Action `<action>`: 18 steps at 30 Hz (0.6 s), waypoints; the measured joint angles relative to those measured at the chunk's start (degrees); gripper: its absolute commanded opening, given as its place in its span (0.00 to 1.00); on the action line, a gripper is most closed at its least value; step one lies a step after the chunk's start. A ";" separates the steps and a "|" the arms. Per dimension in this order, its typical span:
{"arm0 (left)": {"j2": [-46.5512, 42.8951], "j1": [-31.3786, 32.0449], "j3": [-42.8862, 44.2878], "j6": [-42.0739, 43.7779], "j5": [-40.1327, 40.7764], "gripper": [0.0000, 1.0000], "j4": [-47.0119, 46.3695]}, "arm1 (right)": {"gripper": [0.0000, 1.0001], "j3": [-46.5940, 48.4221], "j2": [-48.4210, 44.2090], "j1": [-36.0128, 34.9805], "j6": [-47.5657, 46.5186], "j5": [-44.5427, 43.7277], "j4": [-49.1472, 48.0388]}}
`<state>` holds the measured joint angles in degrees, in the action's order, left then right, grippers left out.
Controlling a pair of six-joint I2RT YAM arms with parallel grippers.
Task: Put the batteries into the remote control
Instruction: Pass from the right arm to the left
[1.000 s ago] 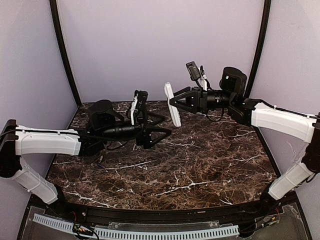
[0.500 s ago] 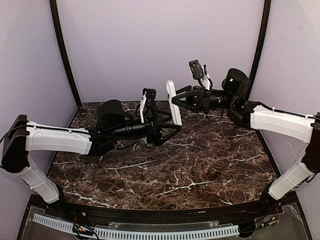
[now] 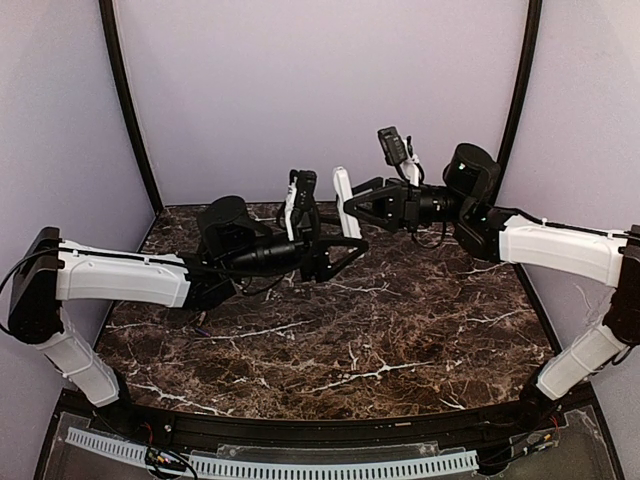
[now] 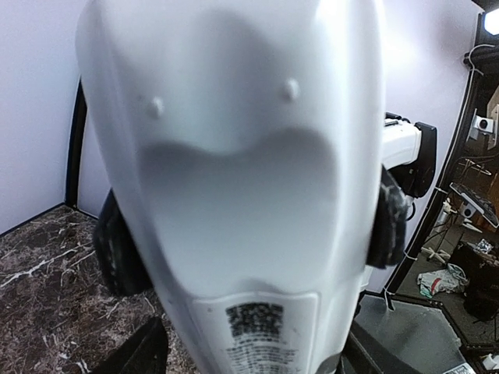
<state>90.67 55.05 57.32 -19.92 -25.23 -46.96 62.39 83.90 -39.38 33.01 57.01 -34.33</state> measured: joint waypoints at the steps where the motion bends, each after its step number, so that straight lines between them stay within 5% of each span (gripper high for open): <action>1: 0.17 0.00 0.00 0.00 0.33 0.65 -0.04 | 0.33 -0.02 0.00 0.00 -0.13 -0.07 -0.02; 6: 0.24 0.26 0.02 -0.22 1.75 0.49 0.04 | 0.48 -0.48 0.00 0.00 -0.83 -0.50 0.04; 11: 0.24 0.48 0.15 -0.07 3.54 0.43 1.31 | 0.82 -0.61 -0.87 0.00 -3.08 -1.81 2.34; 18: 0.20 0.46 0.96 4.55 9.73 0.40 9.38 | 0.81 0.90 -4.39 -0.04 -7.89 -9.66 15.52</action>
<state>90.87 55.51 58.28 -15.38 -15.51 -37.58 63.29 79.50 -39.42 25.12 47.35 -18.81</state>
